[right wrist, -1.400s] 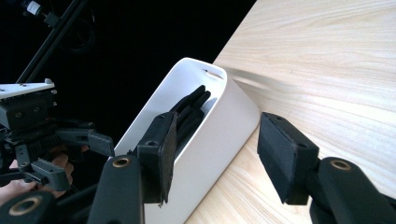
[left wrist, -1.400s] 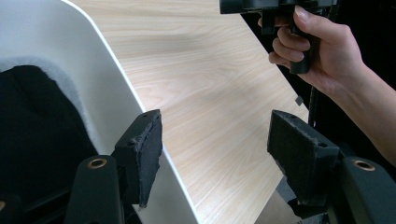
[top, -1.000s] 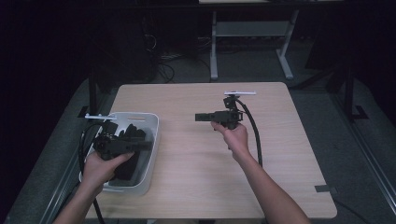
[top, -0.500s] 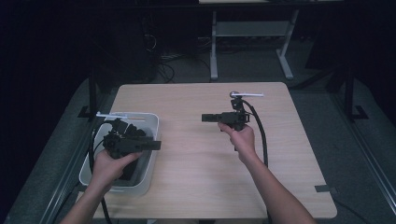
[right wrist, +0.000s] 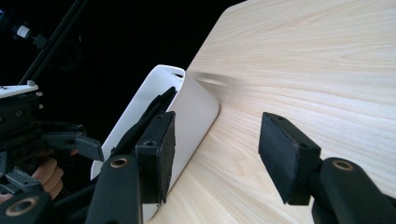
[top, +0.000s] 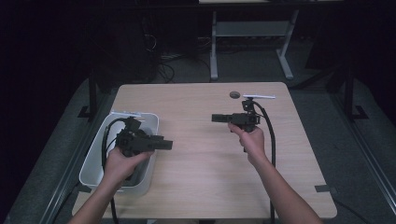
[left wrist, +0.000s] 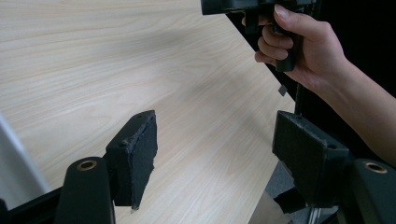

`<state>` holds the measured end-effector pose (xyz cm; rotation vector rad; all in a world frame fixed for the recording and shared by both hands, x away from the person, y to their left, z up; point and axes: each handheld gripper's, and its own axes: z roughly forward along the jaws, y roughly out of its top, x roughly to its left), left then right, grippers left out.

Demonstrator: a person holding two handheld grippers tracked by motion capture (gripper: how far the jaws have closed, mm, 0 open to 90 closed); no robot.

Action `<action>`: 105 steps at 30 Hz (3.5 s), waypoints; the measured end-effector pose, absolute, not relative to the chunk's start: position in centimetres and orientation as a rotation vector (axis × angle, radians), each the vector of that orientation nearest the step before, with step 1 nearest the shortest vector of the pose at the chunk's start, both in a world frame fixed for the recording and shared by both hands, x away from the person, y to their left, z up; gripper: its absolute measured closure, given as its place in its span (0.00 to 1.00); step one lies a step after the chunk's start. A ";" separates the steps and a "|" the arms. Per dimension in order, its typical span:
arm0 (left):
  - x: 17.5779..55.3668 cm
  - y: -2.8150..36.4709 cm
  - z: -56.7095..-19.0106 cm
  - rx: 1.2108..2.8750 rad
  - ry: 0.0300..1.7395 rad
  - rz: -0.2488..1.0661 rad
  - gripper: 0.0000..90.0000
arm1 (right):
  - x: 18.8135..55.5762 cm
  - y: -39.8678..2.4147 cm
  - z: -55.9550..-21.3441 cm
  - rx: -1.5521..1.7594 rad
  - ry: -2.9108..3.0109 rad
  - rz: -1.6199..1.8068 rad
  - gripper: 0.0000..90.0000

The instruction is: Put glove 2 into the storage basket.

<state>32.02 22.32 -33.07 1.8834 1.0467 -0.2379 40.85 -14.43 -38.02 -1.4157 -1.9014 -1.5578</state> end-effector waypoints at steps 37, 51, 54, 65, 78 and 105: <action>32.6 16.6 -33.9 1.943 0.980 -0.273 0.30 | 38.6 -21.8 -39.2 -1.539 -1.827 -1.596 0.50; 32.9 14.3 -34.5 1.947 0.956 -0.280 0.28 | 37.2 -25.7 -40.1 -1.601 -1.793 -1.597 0.49; 32.9 13.9 -34.6 1.952 0.954 -0.282 0.28 | 37.0 -26.3 -40.3 -1.609 -1.789 -1.606 0.49; 33.2 12.5 -35.3 1.959 0.941 -0.284 0.27 | 36.0 -28.5 -41.2 -1.647 -1.761 -1.602 0.49; 33.2 11.0 -36.4 1.960 0.927 -0.292 0.27 | 35.0 -29.9 -42.3 -1.672 -1.738 -1.600 0.48; 32.4 9.3 -38.9 1.965 0.913 -0.330 0.26 | 32.9 -32.2 -44.5 -1.703 -1.699 -1.608 0.48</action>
